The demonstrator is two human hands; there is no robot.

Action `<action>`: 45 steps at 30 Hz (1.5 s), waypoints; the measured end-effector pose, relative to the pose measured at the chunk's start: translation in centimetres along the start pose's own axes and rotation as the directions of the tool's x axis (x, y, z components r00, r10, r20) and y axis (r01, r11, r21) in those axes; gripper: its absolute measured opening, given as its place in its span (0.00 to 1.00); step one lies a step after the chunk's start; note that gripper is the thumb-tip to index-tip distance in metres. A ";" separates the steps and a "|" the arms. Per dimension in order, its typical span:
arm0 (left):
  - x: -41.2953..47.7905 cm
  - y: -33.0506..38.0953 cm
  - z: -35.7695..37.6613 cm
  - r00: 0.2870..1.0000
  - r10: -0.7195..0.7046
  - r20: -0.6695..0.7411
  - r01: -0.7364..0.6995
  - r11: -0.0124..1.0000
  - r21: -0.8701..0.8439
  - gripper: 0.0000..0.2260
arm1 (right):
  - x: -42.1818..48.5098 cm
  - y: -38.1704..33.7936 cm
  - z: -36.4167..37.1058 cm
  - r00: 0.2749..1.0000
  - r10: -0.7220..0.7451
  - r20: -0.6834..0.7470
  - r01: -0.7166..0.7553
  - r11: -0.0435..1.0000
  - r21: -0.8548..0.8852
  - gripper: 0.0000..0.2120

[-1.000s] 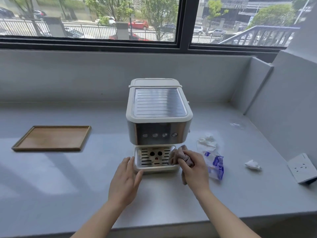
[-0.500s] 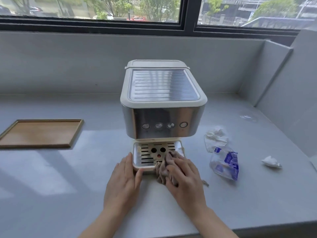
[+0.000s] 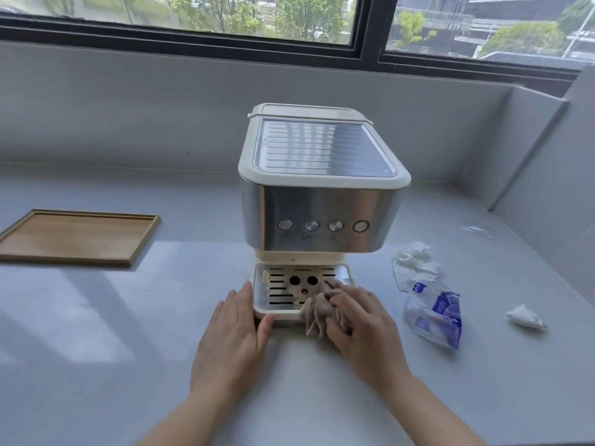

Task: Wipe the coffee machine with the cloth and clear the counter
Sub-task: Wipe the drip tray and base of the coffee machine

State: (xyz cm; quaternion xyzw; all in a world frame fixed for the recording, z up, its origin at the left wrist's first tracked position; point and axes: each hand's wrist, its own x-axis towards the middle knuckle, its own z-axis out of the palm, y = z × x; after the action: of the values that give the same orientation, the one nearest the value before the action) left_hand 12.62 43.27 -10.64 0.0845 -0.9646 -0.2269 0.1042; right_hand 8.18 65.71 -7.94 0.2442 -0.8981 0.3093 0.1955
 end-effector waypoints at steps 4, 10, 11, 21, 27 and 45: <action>-0.1 -0.1 0.2 1.000 -0.002 -0.002 0.002 1.000 -0.016 0.32 | 3.1 1.0 0.1 0.973 0.230 -0.001 -0.230 0.973 0.022 0.08; 0.0 -0.2 0.4 1.000 -0.010 -0.021 0.010 1.000 -0.004 0.31 | 0.4 0.1 0.0 0.998 0.063 0.029 -0.063 0.998 -0.010 0.07; 0.0 -0.3 0.4 1.000 -0.009 -0.022 0.009 1.000 0.001 0.31 | 0.1 0.2 -0.3 0.999 0.002 0.035 -0.001 1.000 -0.014 0.09; 0.0 -0.5 0.4 1.000 -0.004 -0.022 0.004 1.000 0.010 0.30 | 2.9 -0.4 0.9 0.996 0.037 0.083 -0.029 0.995 -0.094 0.08; 0.0 -0.5 0.6 0.999 -0.004 -0.035 0.003 0.999 -0.034 0.33 | 6.0 0.8 0.1 0.966 0.215 0.145 -0.215 0.977 -0.019 0.06; 0.2 -0.5 0.4 1.000 0.010 -0.017 -0.010 1.000 -0.003 0.33 | 4.5 -2.1 1.2 0.963 0.067 0.261 -0.079 0.996 0.038 0.16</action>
State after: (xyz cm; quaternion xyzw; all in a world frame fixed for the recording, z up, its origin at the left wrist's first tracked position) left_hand 12.44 42.94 -11.15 0.0816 -0.9638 -0.2269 0.1137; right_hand 5.49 62.03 -5.55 0.2540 -0.9166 0.3032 0.0586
